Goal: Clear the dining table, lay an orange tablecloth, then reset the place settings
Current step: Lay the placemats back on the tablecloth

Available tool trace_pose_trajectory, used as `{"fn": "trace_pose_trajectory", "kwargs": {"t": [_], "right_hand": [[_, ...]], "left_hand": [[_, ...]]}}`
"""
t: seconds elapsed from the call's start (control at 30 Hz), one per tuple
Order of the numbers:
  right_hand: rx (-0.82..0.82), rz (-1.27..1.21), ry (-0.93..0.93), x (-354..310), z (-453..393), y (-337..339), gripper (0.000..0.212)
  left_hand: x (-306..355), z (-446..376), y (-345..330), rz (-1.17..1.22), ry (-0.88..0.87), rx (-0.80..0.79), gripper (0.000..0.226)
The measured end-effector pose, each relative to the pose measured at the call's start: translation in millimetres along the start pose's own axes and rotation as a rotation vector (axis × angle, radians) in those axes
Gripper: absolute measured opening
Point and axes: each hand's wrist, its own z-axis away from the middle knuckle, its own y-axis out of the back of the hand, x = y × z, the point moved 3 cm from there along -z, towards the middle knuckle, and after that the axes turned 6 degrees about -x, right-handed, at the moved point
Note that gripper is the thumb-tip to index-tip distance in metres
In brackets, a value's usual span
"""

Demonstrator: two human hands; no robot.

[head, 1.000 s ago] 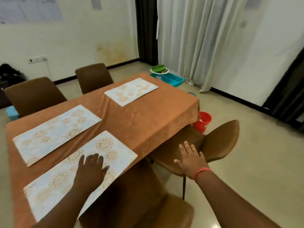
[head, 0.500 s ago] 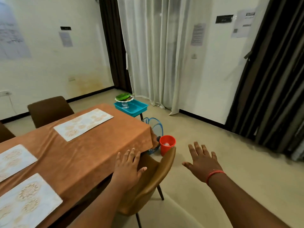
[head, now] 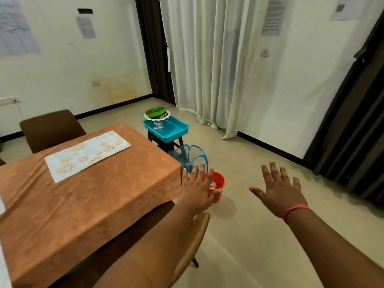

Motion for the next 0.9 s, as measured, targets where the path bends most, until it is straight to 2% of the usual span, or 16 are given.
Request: {"fn": "trace_pose_trajectory", "kwargs": {"t": [0.17,0.33,0.5,0.73,0.9], "right_hand": [[-0.023,-0.006,-0.01,51,-102,2,0.096],[-0.067,0.006,0.062,80,-211,-15,0.096],[-0.123,0.003,0.174,113,-337,-30,0.092],[-0.209,0.038,0.351,147,-495,-17,0.09],[-0.214,0.027,0.444,128,-608,-13,0.087]], "left_hand": [[15,-98,-13,0.013,-0.011,-0.042,0.086],[16,-193,-40,-0.01,0.068,-0.083,0.084],[22,-282,-70,-0.036,0.209,-0.122,0.086],[44,-388,-91,0.03,0.402,-0.188,0.088],[12,-472,-95,0.043,0.532,-0.171,0.084]]}}
